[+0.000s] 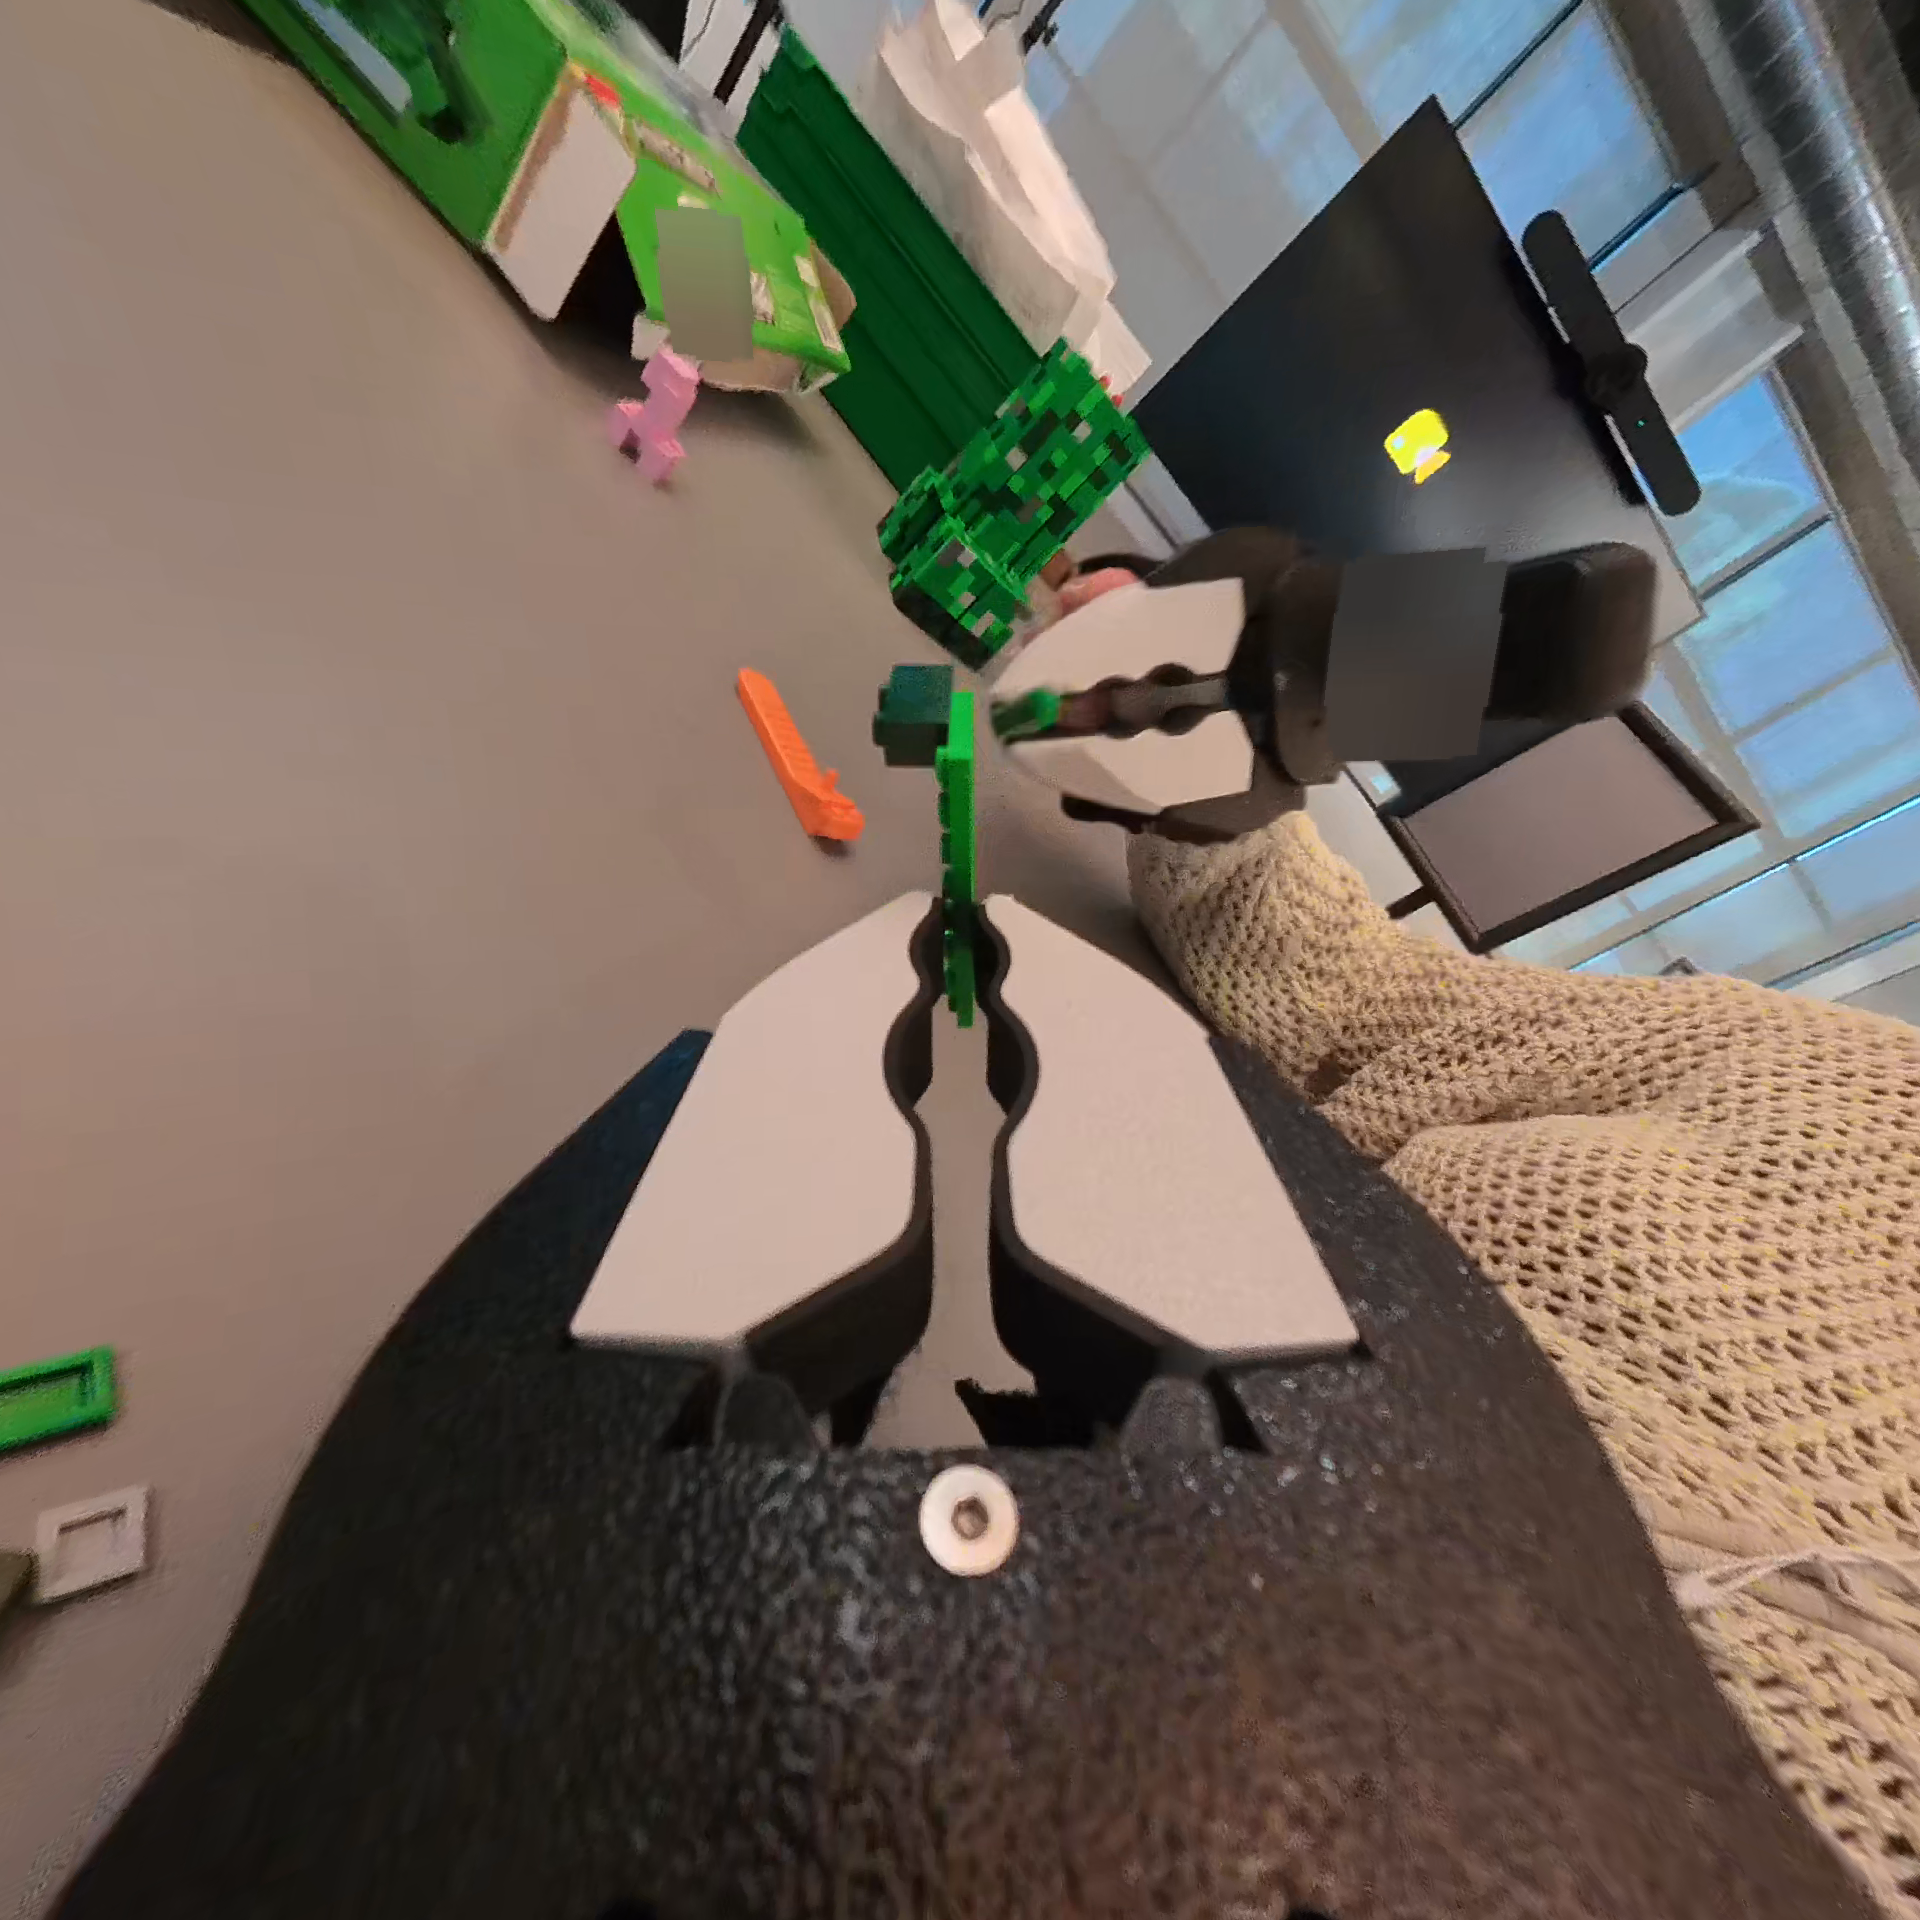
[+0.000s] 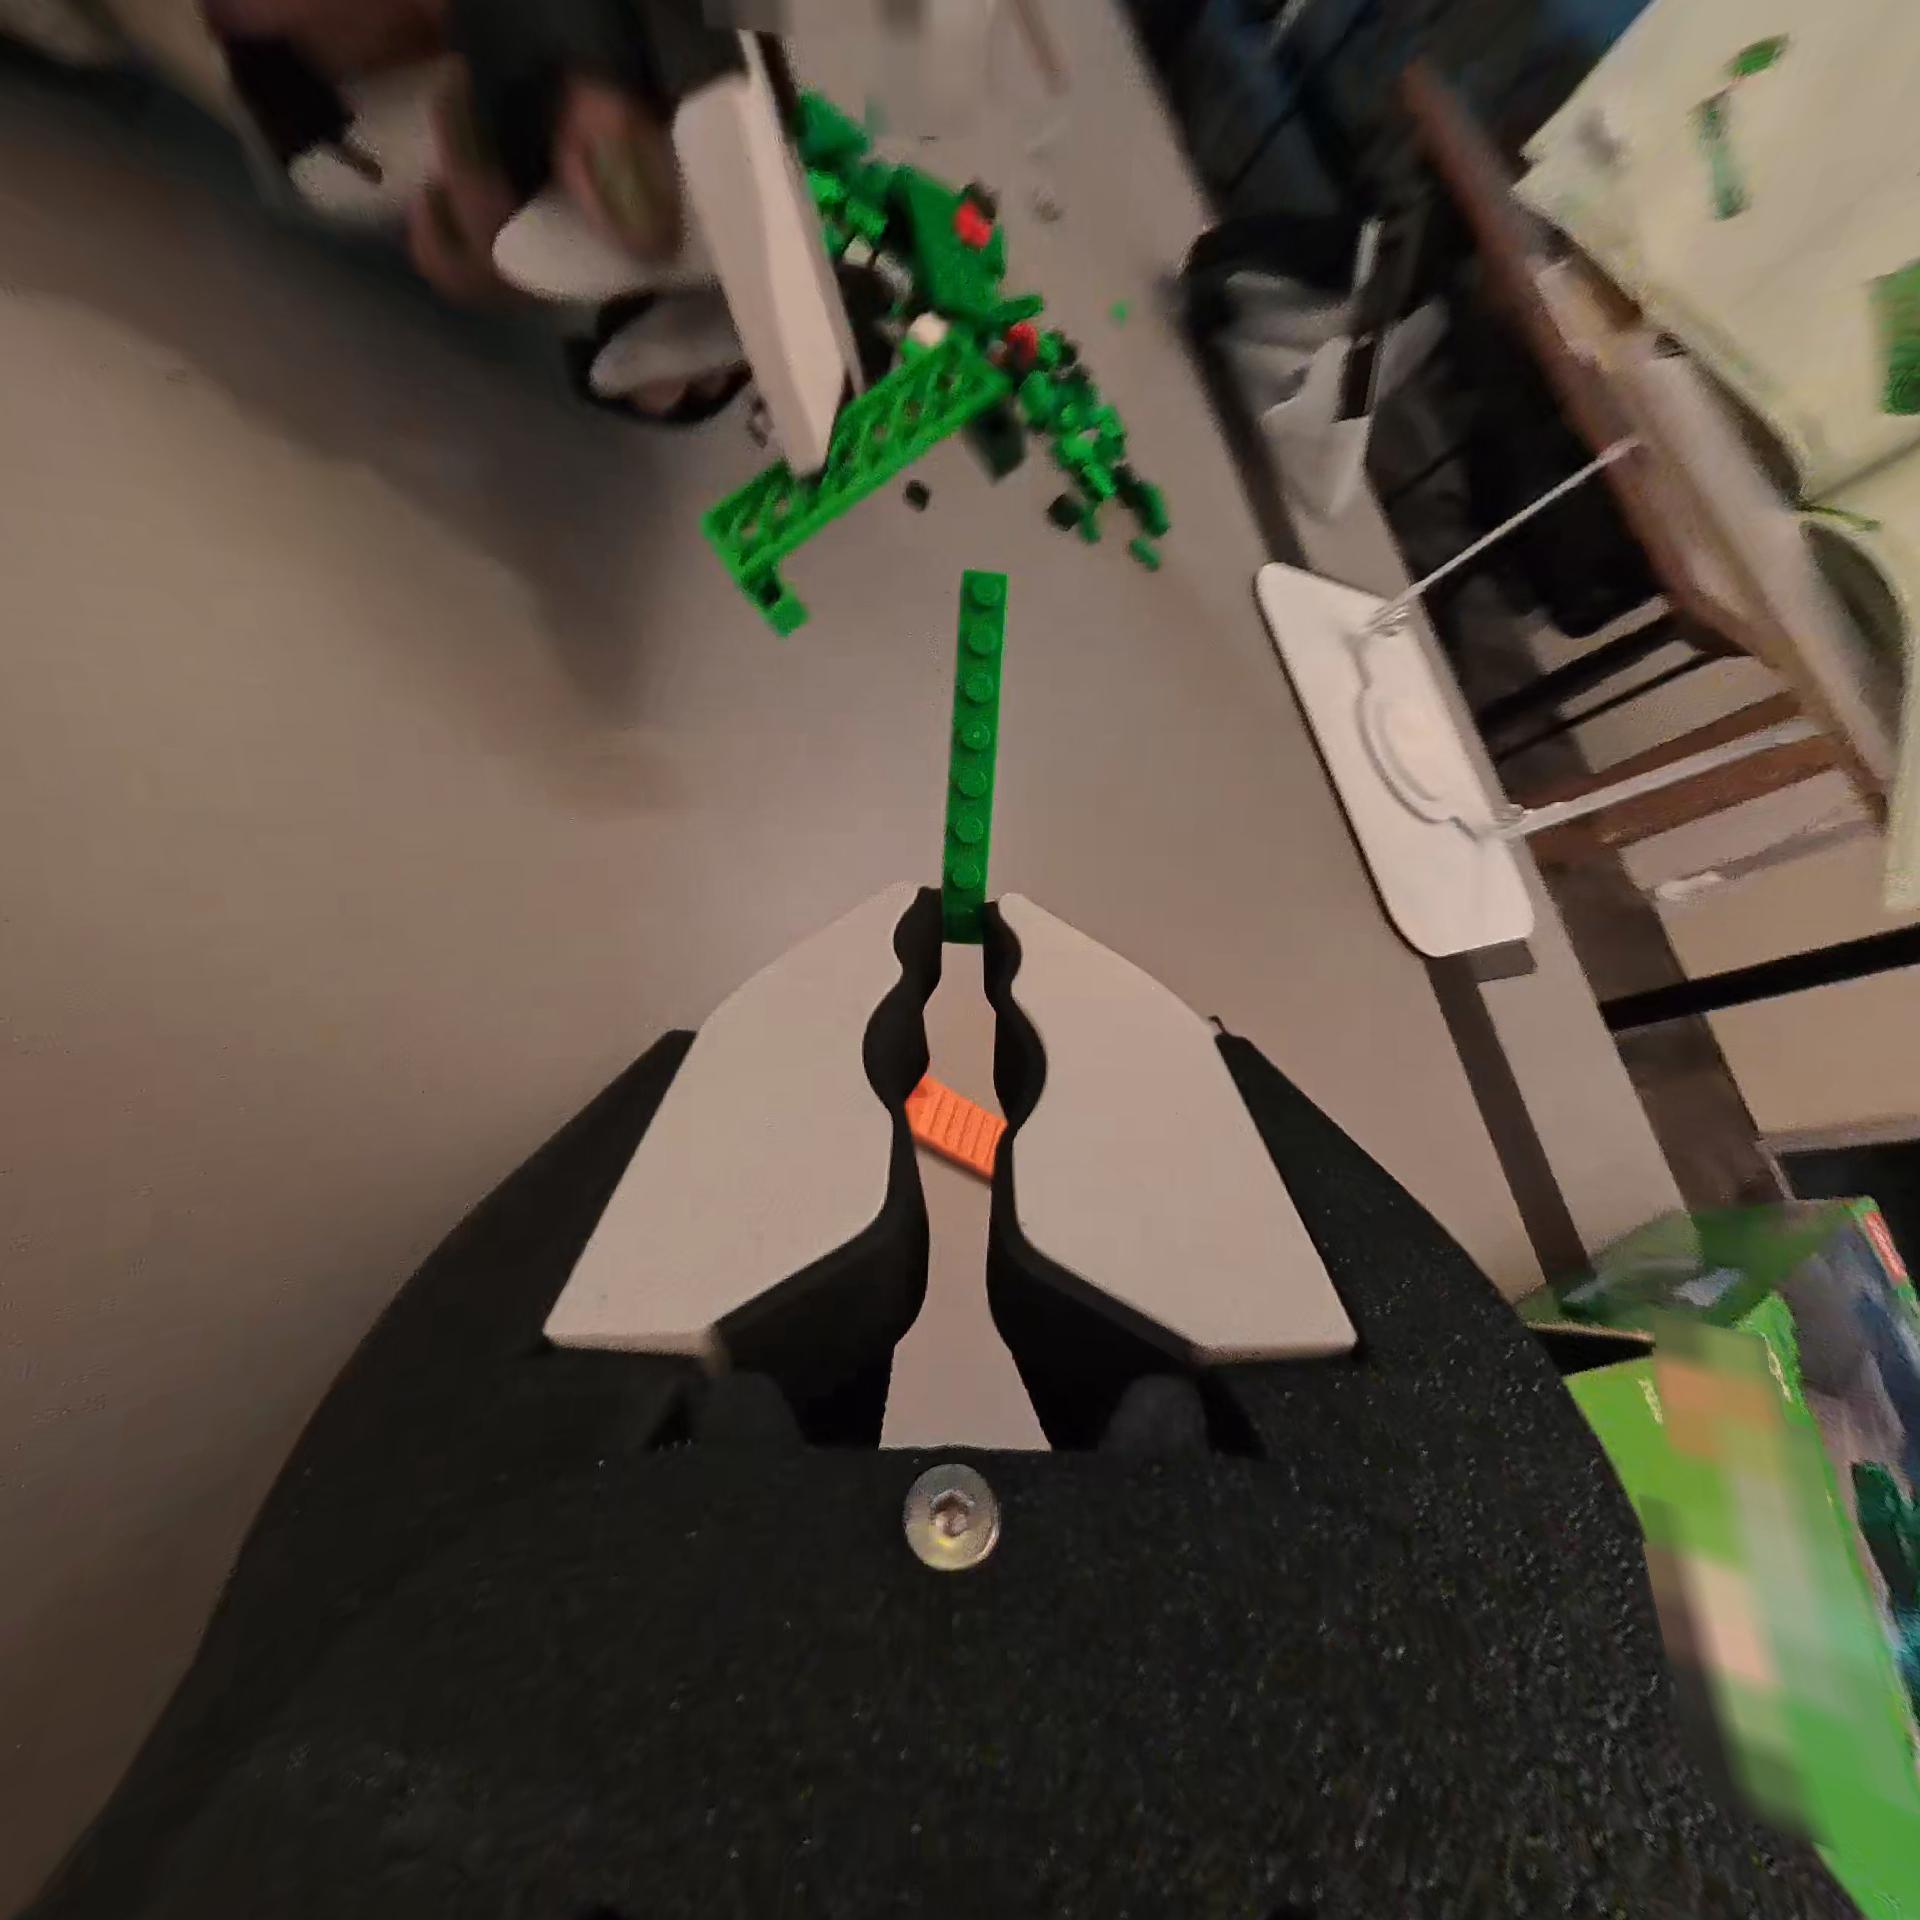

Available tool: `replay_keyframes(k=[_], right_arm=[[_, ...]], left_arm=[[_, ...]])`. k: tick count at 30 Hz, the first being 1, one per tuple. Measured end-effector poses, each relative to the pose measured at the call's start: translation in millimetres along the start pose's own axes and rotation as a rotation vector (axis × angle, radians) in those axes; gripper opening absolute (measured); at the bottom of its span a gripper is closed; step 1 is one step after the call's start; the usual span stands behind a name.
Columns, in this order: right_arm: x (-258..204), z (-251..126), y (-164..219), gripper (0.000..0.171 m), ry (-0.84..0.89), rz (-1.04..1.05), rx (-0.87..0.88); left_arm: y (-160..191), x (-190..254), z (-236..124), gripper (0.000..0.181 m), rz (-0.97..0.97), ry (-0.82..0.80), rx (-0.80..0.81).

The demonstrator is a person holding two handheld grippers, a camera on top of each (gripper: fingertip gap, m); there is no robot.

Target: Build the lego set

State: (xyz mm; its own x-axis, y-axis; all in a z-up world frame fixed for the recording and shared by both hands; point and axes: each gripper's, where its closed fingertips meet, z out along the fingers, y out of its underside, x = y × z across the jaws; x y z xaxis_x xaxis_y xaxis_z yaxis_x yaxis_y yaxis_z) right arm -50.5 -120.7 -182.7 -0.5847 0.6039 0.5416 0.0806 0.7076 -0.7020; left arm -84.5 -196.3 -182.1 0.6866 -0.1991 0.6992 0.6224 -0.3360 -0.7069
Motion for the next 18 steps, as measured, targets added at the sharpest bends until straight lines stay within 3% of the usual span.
replay_keyframes(k=[6,11,18], right_arm=[[-10.2,2.9,-0.4,0.007,0.061,-0.016,-0.019],[-13.5,8.1,-3.0,0.007,0.032,0.036,0.002],[-15.8,10.1,-8.7,0.007,0.053,0.034,0.013]], left_arm=[[17.2,-25.1,7.3,0.005,-0.141,-0.078,-0.084],[8.6,-31.3,4.4,0.018,-0.279,-0.047,-0.019],[-5.4,-33.5,-11.9,0.042,-0.176,-0.109,0.024]])
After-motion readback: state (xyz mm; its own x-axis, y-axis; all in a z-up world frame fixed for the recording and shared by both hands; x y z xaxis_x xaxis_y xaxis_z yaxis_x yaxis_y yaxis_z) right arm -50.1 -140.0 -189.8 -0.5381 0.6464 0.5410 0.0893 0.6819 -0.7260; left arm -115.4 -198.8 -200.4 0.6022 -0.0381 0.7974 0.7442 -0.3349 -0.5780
